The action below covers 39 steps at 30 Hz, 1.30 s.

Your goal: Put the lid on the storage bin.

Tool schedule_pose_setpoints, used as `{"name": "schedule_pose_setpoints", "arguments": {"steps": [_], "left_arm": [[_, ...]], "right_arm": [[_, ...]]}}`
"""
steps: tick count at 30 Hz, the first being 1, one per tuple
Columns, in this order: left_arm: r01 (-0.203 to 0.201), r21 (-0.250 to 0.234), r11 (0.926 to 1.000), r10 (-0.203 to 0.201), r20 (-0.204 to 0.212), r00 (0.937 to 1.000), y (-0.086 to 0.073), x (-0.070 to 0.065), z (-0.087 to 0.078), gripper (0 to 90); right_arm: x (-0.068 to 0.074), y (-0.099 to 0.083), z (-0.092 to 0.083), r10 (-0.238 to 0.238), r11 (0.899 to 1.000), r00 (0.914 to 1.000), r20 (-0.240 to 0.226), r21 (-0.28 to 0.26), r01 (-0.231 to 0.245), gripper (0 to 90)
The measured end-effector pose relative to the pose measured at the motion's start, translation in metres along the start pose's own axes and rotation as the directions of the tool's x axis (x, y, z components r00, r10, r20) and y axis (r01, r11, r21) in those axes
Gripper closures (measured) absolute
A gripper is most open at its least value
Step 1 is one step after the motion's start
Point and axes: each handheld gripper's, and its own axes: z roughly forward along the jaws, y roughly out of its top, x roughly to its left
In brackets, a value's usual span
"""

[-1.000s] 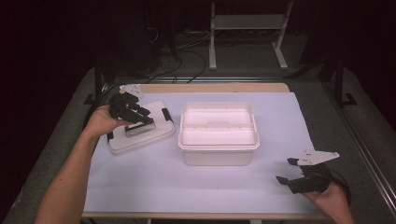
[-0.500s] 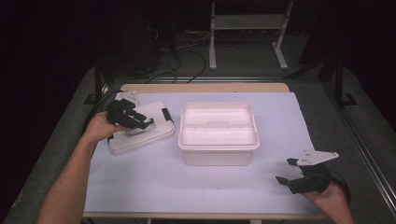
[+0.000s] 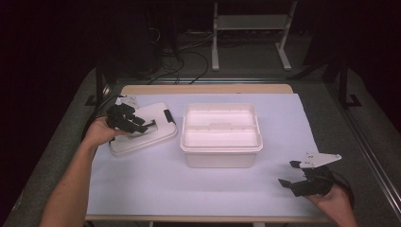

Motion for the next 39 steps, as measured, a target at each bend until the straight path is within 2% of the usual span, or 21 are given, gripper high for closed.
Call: {"name": "schedule_pose_setpoints", "arguments": {"steps": [3,10,13,19,23,32,39], "left_arm": [[0.003,0.025,0.9997,-0.003,-0.01,0.9999,-0.004,0.003,0.005,59.4],[0.026,0.034,0.9991,-0.025,-0.035,0.9991,-0.013,0.008,0.013,62.2],[0.025,0.034,0.9991,-0.024,-0.038,0.999,-0.015,0.009,0.018,64.5],[0.025,0.065,0.9976,-0.021,-0.054,0.9983,-0.017,0.012,0.027,65.6],[0.029,0.086,0.9959,-0.024,-0.063,0.9977,-0.019,0.013,0.031,71.4],[0.011,0.096,0.9954,-0.005,-0.066,0.9978,-0.018,0.013,0.03,74.8],[0.009,0.062,0.9981,-0.004,-0.073,0.9973,-0.012,0.015,0.018,78.2]], "right_arm": [[0.0,0.0,0.0,-0.001,1.0,1.0,-0.001,0.002,0.001,21.2],[0.0,-0.001,0.001,0.0,1.0,1.0,-0.005,0.004,0.0,21.2],[0.001,0.0,0.002,-0.001,1.0,1.0,-0.007,0.007,0.002,21.2],[0.001,0.0,0.003,-0.002,1.0,1.0,-0.006,0.009,0.002,21.2],[0.001,-0.001,0.002,-0.001,1.0,1.0,-0.007,0.01,0.001,21.3],[0.001,-0.002,0.001,0.007,1.0,0.9999,-0.009,0.002,-0.007,21.2],[0.0,-0.002,0.001,0.007,1.0,1.0,-0.006,0.003,-0.007,21.3]]}}
